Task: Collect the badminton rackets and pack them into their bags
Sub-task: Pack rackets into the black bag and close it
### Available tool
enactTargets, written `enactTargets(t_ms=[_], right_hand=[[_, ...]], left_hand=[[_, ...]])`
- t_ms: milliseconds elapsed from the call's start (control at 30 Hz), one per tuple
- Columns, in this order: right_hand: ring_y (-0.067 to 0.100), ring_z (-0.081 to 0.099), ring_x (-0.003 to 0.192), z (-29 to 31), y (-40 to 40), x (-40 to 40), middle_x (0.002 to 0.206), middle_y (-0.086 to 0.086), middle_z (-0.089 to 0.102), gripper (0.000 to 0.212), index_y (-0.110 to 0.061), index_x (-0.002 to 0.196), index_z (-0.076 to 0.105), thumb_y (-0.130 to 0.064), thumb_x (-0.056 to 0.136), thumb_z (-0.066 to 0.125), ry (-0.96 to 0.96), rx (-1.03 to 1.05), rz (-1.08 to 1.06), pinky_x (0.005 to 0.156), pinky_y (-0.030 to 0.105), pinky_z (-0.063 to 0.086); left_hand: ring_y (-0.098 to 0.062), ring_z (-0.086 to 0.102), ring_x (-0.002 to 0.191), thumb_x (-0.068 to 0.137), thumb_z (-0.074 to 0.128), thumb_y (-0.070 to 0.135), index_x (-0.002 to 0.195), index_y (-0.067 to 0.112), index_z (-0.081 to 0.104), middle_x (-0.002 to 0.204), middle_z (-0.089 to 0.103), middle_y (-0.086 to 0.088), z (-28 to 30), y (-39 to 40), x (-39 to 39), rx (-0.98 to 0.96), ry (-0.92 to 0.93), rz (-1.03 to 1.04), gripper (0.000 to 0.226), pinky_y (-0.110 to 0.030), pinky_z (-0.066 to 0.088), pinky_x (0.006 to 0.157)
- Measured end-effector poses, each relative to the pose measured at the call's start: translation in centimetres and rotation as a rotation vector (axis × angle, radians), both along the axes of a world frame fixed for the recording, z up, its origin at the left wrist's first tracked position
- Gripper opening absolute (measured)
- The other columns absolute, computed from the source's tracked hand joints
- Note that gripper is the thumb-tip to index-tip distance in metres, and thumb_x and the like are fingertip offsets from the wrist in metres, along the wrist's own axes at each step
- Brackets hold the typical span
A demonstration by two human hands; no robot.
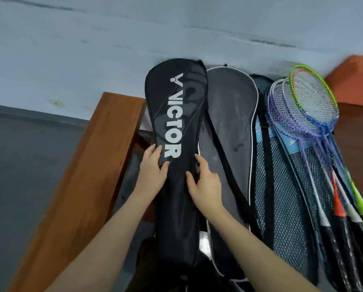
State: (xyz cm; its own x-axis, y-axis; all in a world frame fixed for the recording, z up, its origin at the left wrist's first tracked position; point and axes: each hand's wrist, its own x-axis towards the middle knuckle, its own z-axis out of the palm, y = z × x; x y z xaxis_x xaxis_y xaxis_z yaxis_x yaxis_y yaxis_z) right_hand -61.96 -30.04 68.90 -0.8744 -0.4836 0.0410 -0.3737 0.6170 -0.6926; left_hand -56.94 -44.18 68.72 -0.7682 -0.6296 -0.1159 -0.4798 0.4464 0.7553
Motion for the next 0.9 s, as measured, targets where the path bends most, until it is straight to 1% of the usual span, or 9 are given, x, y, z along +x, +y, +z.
enactTargets(t_ms=[67,167,233,300,433,600,733,833,900], right_hand=[[0.018,0.062,0.073,-1.1,-0.7,0.5,0.083,-0.004,0.064,0.05,-0.014,0.135,0.041,-0.02,0.088,0.059,-0.012,0.034,0.007,0.083,0.041,0.048],[0.018,0.058,0.099,-2.9,-0.5,0.5,0.111,-0.001,0.061,0.044,-0.017,0.129,0.047,-0.02,0.088,0.059,-0.068,0.098,-0.022,0.094,0.041,0.042],[0.018,0.052,0.105,-3.4,0.1,0.2,0.114,-0.001,0.056,0.037,-0.018,0.125,0.052,-0.023,0.089,0.059,-0.115,0.155,-0.05,0.097,0.035,0.034],[0.018,0.048,0.108,-3.5,0.8,-0.2,0.114,-0.001,0.054,0.033,-0.019,0.122,0.054,-0.026,0.09,0.057,-0.107,0.187,-0.041,0.093,0.029,0.026],[0.026,0.051,0.103,-3.3,3.1,-1.8,0.112,0.007,0.056,0.031,-0.013,0.119,0.058,-0.021,0.089,0.058,0.041,0.232,-0.154,0.085,0.03,0.027],[0.03,0.051,0.103,-3.3,7.0,-3.6,0.116,0.011,0.054,0.036,-0.01,0.12,0.055,-0.022,0.087,0.062,0.071,0.37,-0.341,0.09,0.042,0.036],[0.027,0.058,0.102,-4.2,7.7,-4.0,0.113,0.007,0.06,0.032,-0.01,0.119,0.054,-0.015,0.088,0.058,-0.048,0.406,-0.239,0.09,0.042,0.042],[0.028,0.061,0.088,-4.1,6.7,-3.5,0.099,0.008,0.063,0.022,-0.007,0.107,0.061,-0.005,0.086,0.058,-0.014,0.208,-0.113,0.078,0.044,0.049],[0.023,0.058,0.081,-3.6,5.5,-2.5,0.092,0.008,0.063,0.02,-0.006,0.103,0.063,-0.003,0.084,0.061,0.077,0.119,0.008,0.075,0.033,0.046]], left_hand=[[-0.021,0.03,0.135,0.089,0.058,0.016,0.14,0.008,0.034,0.149,0.027,-0.009,-1.2,-0.9,0.3,0.012,-0.057,-0.04,0.057,-0.026,0.021,0.11],[-0.026,0.026,0.137,0.09,0.057,0.027,0.143,0.012,0.028,0.152,0.02,-0.009,-2.5,-1.0,0.5,-0.026,-0.208,-0.103,0.062,-0.041,0.022,0.11],[-0.03,0.02,0.136,0.092,0.051,0.032,0.144,0.015,0.025,0.154,0.015,-0.01,-2.8,-0.5,0.5,-0.155,-0.297,-0.119,0.06,-0.044,0.02,0.109],[-0.031,0.016,0.136,0.092,0.05,0.031,0.142,0.014,0.027,0.153,0.013,-0.012,-2.8,0.2,0.4,-0.26,-0.285,-0.139,0.057,-0.046,0.019,0.11],[-0.032,0.021,0.136,0.09,0.05,0.038,0.139,0.015,0.036,0.15,0.023,-0.013,-3.2,2.4,0.0,-0.364,-0.217,-0.338,0.056,-0.049,0.024,0.106],[-0.032,0.01,0.14,0.089,0.041,0.055,0.144,0.022,0.025,0.154,0.013,-0.009,-3.3,3.9,-0.5,-0.427,-0.362,-0.455,0.066,-0.049,0.019,0.108],[-0.03,0.009,0.14,0.087,0.047,0.052,0.143,0.026,0.028,0.153,0.016,-0.006,-3.3,3.8,-1.0,-0.422,-0.392,-0.437,0.064,-0.048,0.017,0.108],[-0.025,0.009,0.14,0.087,0.052,0.045,0.139,0.03,0.037,0.152,0.021,-0.001,-3.3,3.7,-0.9,-0.288,-0.327,-0.36,0.056,-0.047,0.015,0.108],[-0.021,0.009,0.139,0.09,0.05,0.04,0.137,0.031,0.041,0.152,0.022,0.002,-3.4,3.1,-0.8,-0.234,-0.29,-0.332,0.048,-0.046,0.014,0.109]])
